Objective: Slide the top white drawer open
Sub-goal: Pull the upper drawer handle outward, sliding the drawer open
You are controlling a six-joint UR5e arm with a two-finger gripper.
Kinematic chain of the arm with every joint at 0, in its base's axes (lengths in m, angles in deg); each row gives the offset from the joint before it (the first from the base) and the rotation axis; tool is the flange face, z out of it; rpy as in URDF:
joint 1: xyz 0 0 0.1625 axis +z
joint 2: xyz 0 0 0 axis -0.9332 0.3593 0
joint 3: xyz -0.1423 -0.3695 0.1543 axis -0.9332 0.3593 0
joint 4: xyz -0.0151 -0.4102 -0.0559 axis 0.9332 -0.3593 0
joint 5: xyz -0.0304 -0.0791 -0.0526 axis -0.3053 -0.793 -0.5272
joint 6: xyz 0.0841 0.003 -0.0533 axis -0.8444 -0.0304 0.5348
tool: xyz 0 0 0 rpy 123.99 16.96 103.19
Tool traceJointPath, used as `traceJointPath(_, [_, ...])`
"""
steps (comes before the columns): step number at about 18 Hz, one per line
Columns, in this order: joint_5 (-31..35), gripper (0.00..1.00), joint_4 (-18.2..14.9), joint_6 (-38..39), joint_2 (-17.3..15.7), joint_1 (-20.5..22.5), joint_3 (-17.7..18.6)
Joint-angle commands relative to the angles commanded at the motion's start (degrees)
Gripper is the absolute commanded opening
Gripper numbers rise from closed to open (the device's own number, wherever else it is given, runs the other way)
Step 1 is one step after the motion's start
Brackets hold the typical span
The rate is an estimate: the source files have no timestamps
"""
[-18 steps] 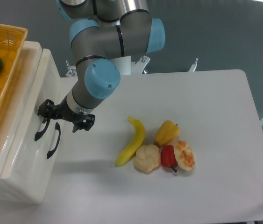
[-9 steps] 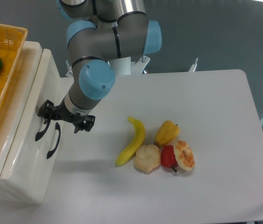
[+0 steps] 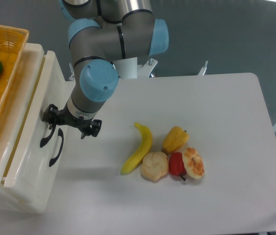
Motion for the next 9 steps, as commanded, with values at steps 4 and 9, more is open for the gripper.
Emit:
traceJointPath(4, [0.9,1.00,0.2,-0.1,0.0,0.0,-0.2])
traceJointPath(9, [1.1,1.00,0.3,-0.3,0.2,0.1,-0.2])
